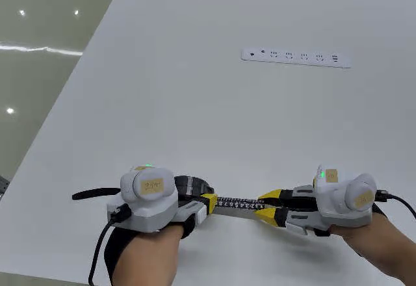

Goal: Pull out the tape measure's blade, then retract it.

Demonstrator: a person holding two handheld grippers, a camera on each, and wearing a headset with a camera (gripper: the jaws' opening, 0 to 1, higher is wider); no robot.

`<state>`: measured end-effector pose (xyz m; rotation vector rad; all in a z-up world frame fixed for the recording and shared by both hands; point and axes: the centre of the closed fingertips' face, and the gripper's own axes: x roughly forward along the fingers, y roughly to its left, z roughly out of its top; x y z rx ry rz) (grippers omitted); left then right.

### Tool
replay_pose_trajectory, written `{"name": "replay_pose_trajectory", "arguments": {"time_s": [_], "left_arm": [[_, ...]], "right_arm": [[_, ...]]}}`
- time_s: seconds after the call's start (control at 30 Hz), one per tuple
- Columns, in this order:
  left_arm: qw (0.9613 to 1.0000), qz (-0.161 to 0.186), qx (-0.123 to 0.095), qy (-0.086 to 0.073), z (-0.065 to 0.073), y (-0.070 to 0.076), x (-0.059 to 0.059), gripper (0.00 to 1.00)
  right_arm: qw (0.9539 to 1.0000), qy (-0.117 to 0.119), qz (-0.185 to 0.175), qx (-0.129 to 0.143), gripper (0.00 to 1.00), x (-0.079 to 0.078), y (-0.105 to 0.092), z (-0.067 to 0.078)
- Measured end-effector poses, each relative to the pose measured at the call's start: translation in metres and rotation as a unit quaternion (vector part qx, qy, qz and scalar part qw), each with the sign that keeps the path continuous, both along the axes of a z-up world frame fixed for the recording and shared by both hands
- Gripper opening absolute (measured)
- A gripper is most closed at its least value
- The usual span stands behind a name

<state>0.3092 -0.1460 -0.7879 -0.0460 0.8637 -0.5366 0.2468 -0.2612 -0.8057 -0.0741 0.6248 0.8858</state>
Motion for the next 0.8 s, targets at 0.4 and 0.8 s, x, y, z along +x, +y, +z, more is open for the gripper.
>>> {"name": "replay_pose_trajectory", "arguments": {"time_s": [0.4, 0.8], "left_arm": [[0.9997, -0.009, 0.019, -0.01, -0.0011, -0.0019, -0.0015, 0.58], [0.999, -0.01, 0.041, -0.014, -0.0024, -0.0032, -0.001, 0.59]], "right_arm": [[1.0, 0.003, 0.0, -0.004, 0.11, -0.0023, 0.0014, -0.0053], [1.0, 0.003, -0.006, -0.004, 0.11, -0.0032, 0.0017, -0.0075]]}}
